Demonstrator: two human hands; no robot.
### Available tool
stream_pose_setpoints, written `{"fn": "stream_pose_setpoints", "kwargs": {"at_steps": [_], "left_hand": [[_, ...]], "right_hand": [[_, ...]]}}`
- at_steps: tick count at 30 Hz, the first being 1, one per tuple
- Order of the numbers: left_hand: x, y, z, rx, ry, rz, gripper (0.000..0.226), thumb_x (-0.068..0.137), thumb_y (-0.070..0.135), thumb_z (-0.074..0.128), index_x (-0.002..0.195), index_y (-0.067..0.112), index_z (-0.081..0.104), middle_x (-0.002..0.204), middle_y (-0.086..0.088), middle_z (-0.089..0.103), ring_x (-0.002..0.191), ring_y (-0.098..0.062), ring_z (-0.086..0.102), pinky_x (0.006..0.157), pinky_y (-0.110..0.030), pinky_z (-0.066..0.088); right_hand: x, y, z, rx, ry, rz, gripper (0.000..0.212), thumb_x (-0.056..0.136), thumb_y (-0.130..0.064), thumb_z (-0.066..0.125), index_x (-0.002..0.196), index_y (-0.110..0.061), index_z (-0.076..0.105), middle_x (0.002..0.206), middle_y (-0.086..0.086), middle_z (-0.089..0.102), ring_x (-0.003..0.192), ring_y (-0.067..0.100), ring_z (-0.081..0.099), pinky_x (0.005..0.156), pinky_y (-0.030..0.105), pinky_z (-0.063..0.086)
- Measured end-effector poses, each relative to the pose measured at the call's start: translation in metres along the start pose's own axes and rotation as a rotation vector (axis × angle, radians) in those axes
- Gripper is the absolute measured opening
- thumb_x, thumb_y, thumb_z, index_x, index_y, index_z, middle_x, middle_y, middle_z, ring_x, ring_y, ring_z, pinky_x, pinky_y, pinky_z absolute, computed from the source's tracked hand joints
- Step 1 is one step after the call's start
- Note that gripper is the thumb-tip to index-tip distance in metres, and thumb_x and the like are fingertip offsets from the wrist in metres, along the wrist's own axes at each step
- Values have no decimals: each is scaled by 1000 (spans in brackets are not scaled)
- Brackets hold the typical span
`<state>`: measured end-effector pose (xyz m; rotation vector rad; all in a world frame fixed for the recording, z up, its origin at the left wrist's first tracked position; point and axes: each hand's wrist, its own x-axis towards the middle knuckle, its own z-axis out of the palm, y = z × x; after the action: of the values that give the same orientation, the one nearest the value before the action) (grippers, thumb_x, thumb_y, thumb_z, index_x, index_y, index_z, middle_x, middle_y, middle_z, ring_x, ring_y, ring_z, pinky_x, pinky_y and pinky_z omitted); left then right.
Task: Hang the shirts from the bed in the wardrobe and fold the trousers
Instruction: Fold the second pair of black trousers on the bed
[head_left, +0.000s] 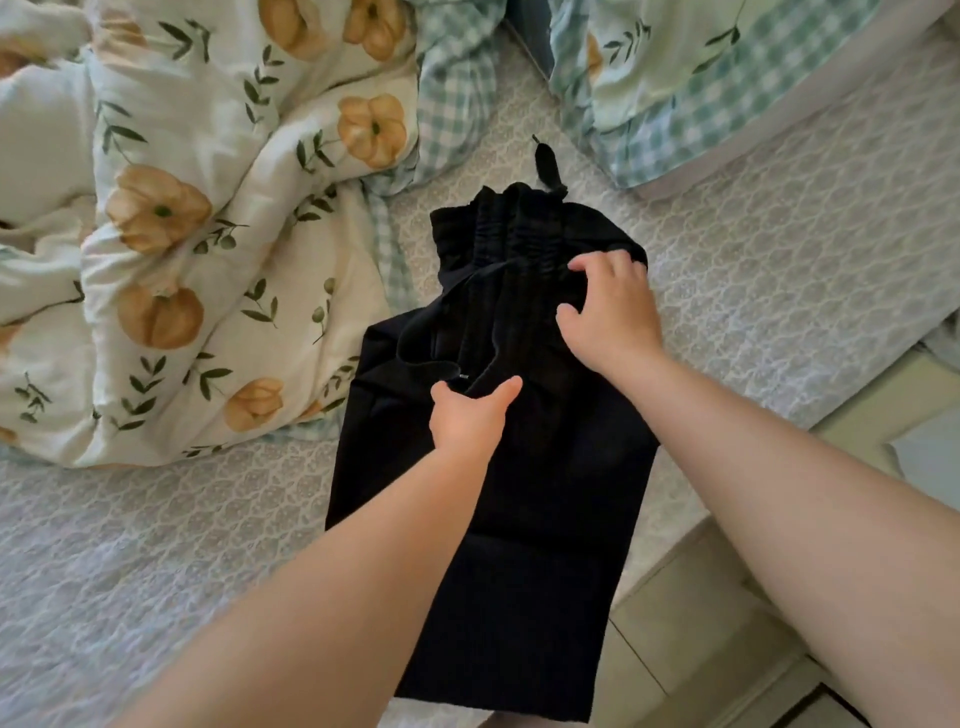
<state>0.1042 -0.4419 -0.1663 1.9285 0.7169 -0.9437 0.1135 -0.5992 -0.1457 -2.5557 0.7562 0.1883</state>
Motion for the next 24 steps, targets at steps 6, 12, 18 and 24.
{"fn": "stream_pose_setpoints", "kwargs": {"at_steps": [6,12,18,24], "left_hand": [[17,16,0,60,153,149,80,81,32,71,147,22,27,137,-2,49,106,-16,54,65,-14,37],[16,34,-3,306,199,364,27,81,29,70,99,27,48,90,15,56,86,-12,59,68,-29,52],[10,38,-9,699,106,872,27,85,25,67,106,19,51,91,12,44,79,-14,53,63,-23,40],[31,105,-27,383,197,901,44,86,15,64,125,25,48,121,8,57,112,-10,53,94,-23,40]], "right_hand": [[49,-5,3,-107,-278,-86,64,86,-33,58,143,-25,30,149,5,25,135,26,24,105,39,30],[60,-15,0,-351,-164,-557,80,76,-10,56,145,-32,24,157,-4,9,143,24,4,116,43,7],[69,-26,1,-751,-308,-930,63,80,-25,58,139,-26,37,140,1,42,136,24,23,116,38,1],[100,-13,-47,-675,29,-713,47,79,-51,62,107,-13,67,103,6,58,107,29,44,89,40,33]]}}
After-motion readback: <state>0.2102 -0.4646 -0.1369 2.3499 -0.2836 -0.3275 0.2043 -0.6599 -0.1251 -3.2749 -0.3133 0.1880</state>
